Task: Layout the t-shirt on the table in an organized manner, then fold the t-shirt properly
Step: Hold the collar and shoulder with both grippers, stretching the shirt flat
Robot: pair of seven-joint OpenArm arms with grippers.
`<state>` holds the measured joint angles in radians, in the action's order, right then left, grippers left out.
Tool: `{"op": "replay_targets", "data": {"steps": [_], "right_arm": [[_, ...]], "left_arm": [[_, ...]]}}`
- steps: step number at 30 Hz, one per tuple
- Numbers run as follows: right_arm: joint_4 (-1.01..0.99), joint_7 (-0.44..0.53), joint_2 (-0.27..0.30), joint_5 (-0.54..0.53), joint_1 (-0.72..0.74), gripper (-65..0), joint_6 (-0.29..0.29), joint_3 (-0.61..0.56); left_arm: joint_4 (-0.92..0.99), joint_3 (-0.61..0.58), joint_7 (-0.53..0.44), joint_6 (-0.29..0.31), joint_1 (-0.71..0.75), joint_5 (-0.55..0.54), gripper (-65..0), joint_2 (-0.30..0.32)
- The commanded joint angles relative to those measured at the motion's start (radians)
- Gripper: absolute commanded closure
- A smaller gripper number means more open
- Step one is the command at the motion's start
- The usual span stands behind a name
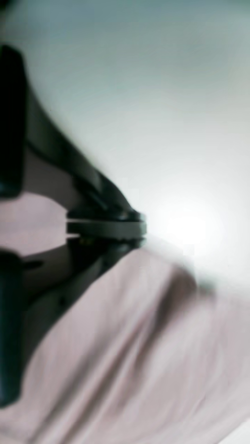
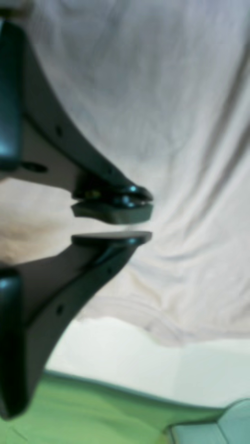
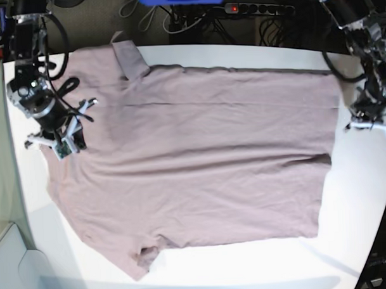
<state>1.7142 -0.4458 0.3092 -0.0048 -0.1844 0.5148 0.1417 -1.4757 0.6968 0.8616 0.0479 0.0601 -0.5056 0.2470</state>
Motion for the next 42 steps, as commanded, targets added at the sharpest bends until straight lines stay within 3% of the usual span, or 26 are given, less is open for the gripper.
{"op": "replay_targets", "data": {"steps": [1, 3, 6, 8, 15, 21, 28, 42], "right_arm": [[0.023, 0.011, -0.003, -0.007, -0.004, -6.9, -0.003, 0.009], [0.043, 0.012, -0.015, -0.008, -0.027, -6.9, -0.003, 0.031], [0.048, 0.014, -0.02, -0.008, -0.042, -6.9, 0.006, 0.04], [0.05, 0.011, -0.021, -0.008, -0.056, -6.9, 0.054, 0.054], [0.045, 0.011, -0.087, -0.007, -0.063, -6.9, 0.183, 0.169], [0.043, 0.009, -0.114, -0.004, -0.065, -6.9, 0.183, 0.23], [0.043, 0.011, -0.114, -0.002, -0.099, -6.9, 0.183, 0.229], [0.05, 0.015, -0.112, -0.002, -0.152, -6.9, 0.183, 0.232]], "left_arm": [[-0.038, 0.024, -0.002, 0.008, -0.003, -0.032, -6.7, 0.005], [-0.081, 0.06, 0.041, 0.023, 0.039, -0.055, -18.0, 0.004], [-0.156, 0.071, 0.069, 0.099, 0.103, -0.094, -37.0, 0.002], [-0.193, 0.071, 0.067, 0.125, 0.151, -0.113, -43.7, -0.002], [-0.205, 0.106, 0.061, 0.183, 0.229, -0.117, -43.9, -0.09], [-0.144, 0.111, 0.038, 0.192, 0.234, -0.113, -41.5, -0.096], [-0.108, 0.106, 0.034, 0.198, 0.234, 0.046, -33.6, -0.102], [0.102, 0.065, -0.031, 0.198, 0.172, 0.065, -33.0, -0.091]]}}
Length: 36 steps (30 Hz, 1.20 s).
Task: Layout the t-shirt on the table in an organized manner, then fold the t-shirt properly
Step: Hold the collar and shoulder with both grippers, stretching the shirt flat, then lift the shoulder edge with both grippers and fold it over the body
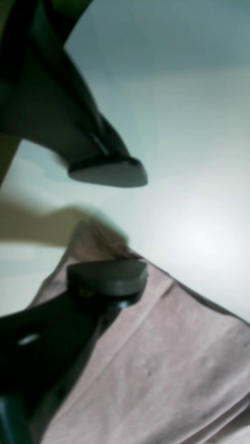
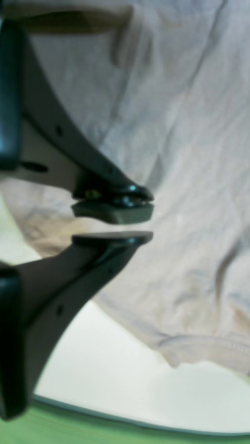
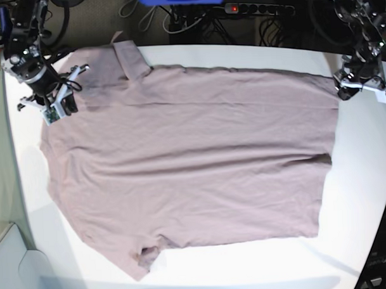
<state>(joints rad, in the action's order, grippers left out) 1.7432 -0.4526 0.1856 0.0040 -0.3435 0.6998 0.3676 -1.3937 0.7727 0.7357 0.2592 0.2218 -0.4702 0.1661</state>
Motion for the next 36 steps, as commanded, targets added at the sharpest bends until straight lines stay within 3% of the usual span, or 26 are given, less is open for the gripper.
{"op": "replay_targets", "data": {"steps": [1, 8, 20, 24, 28, 33, 36], "right_arm": [[0.021, 0.022, 0.012, -0.011, 0.007, -6.9, -0.002, 0.006], [0.021, 0.018, 0.012, -0.011, -0.002, -6.9, -0.002, 0.02], [0.073, 0.011, 0.004, -0.011, -0.081, -7.3, -0.002, 0.041], [0.082, -0.077, -0.01, -0.011, -0.079, -7.8, -0.002, 0.044], [0.085, -0.159, -0.011, -0.012, -0.078, -15.1, -0.002, 0.044], [0.085, -0.177, -0.016, -0.016, -0.081, -29.7, -0.002, 0.043], [0.085, -0.177, -0.016, -0.016, -0.081, -34.4, -0.002, 0.043]], "left_arm": [[0.021, -0.032, 0.084, -0.013, 0.011, 0.029, -31.1, -0.01], [0.026, -0.072, 0.061, -0.013, 0.011, 0.029, -0.3, -0.017], [-0.12, -0.069, 0.068, -0.011, 0.02, 0.021, 0.0, -0.026], [-0.197, -0.063, 0.103, -0.011, 0.02, 0.021, 0.0, -0.047], [-0.243, -0.063, 0.13, -0.011, 0.017, 0.021, 0.0, -0.049], [-0.246, -0.043, 0.134, -0.011, 0.012, 0.021, 0.0, -0.043], [-0.24, -0.014, 0.134, -0.011, 0.011, 0.021, 0.0, -0.043]]}}
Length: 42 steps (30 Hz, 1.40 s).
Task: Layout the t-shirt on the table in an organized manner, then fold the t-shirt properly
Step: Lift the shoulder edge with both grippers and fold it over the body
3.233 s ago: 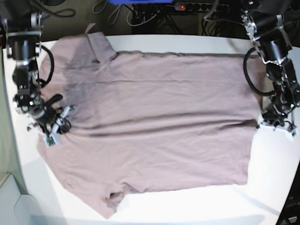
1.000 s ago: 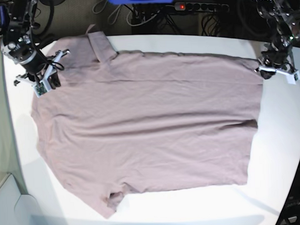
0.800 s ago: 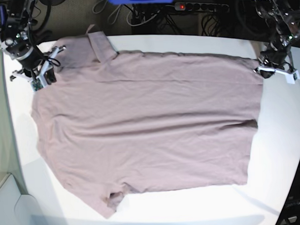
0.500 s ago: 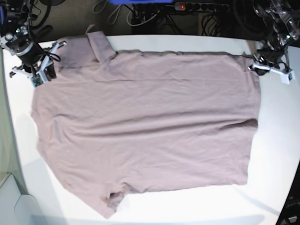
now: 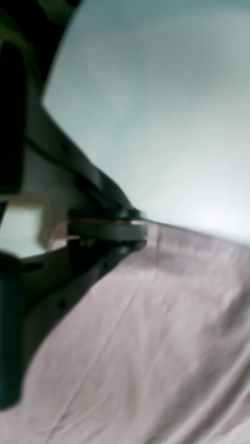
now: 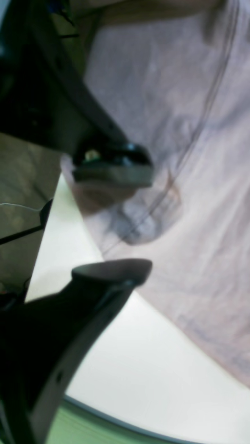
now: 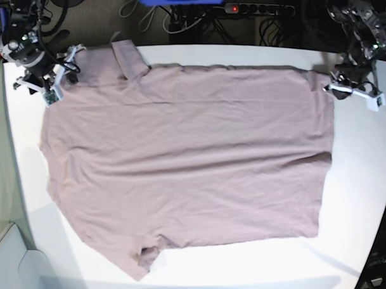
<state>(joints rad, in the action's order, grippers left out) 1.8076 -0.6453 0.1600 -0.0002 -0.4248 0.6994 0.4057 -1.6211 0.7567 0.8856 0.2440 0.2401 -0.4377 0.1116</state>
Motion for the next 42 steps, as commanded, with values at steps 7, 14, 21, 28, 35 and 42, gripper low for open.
{"op": "replay_targets", "data": {"steps": [7, 14, 21, 28, 35, 42], "right_arm": [[0.087, 0.014, -0.007, -0.014, -0.064, -34.4, -0.001, 0.003], [0.123, 0.014, -0.044, -0.014, -0.107, -34.5, -0.001, 0.0], [0.031, 0.014, -0.044, -0.014, -0.107, -34.4, -0.001, 0.0], [0.002, 0.017, -0.046, -0.014, -0.108, -32.0, -0.001, 0.0], [-0.116, 0.022, -0.043, -0.013, -0.079, -3.0, -0.001, -0.001], [-0.062, 0.022, -0.041, -0.013, -0.078, 0.0, -0.001, 0.005]], "left_arm": [[-0.005, 0.004, -0.021, 0.004, -0.009, -0.011, 0.0, 0.035], [-0.005, 0.004, -0.016, 0.004, -0.029, -0.01, 0.0, 0.036], [-0.006, 0.004, -0.016, 0.004, -0.031, -0.01, 0.0, 0.038], [-0.008, 0.004, -0.016, 0.004, -0.031, -0.01, 0.0, 0.043], [-0.006, 0.004, -0.018, 0.004, -0.029, -0.011, 0.0, 0.052], [-0.035, 0.004, -0.016, 0.004, -0.028, -0.011, 0.0, 0.052]]}}
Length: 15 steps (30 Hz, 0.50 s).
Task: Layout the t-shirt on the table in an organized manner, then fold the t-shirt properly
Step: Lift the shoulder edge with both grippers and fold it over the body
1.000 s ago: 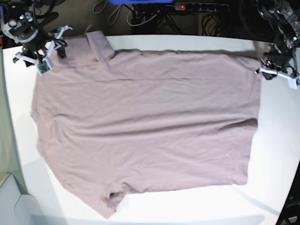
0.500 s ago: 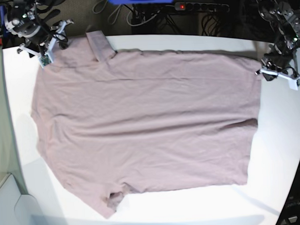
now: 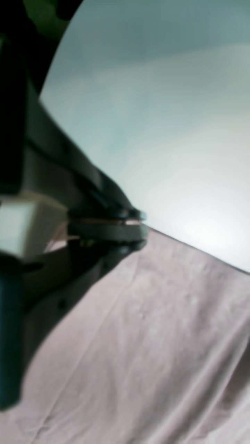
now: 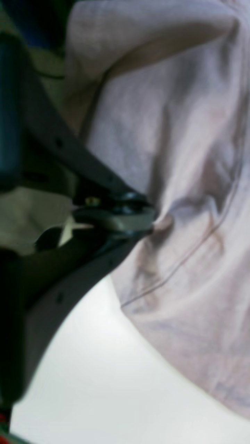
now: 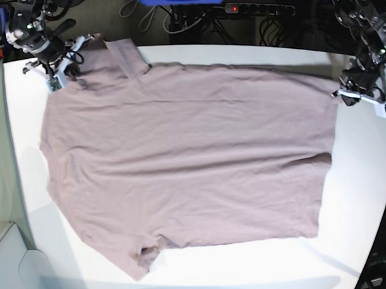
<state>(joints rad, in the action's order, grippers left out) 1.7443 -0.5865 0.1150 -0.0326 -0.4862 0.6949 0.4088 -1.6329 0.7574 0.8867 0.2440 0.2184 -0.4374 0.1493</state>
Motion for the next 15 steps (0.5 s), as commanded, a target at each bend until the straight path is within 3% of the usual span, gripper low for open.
{"op": "replay_targets", "data": {"steps": [1, 7, 15], "right_arm": [[0.027, -0.037, 0.004, 0.021, -0.016, 0.0, 0.003, 0.002], [0.173, -0.043, 0.004, 0.021, -0.007, 0.0, 0.003, 0.0], [0.205, -0.043, 0.009, 0.024, 0.067, 0.0, 0.003, -0.003]], "left_arm": [[-0.036, 0.004, -0.018, 0.004, -0.007, -0.011, 0.0, 0.014], [-0.145, 0.004, -0.018, 0.004, -0.023, -0.011, 0.0, 0.014], [-0.158, 0.003, -0.016, 0.004, -0.087, -0.011, 0.0, 0.014]]}}
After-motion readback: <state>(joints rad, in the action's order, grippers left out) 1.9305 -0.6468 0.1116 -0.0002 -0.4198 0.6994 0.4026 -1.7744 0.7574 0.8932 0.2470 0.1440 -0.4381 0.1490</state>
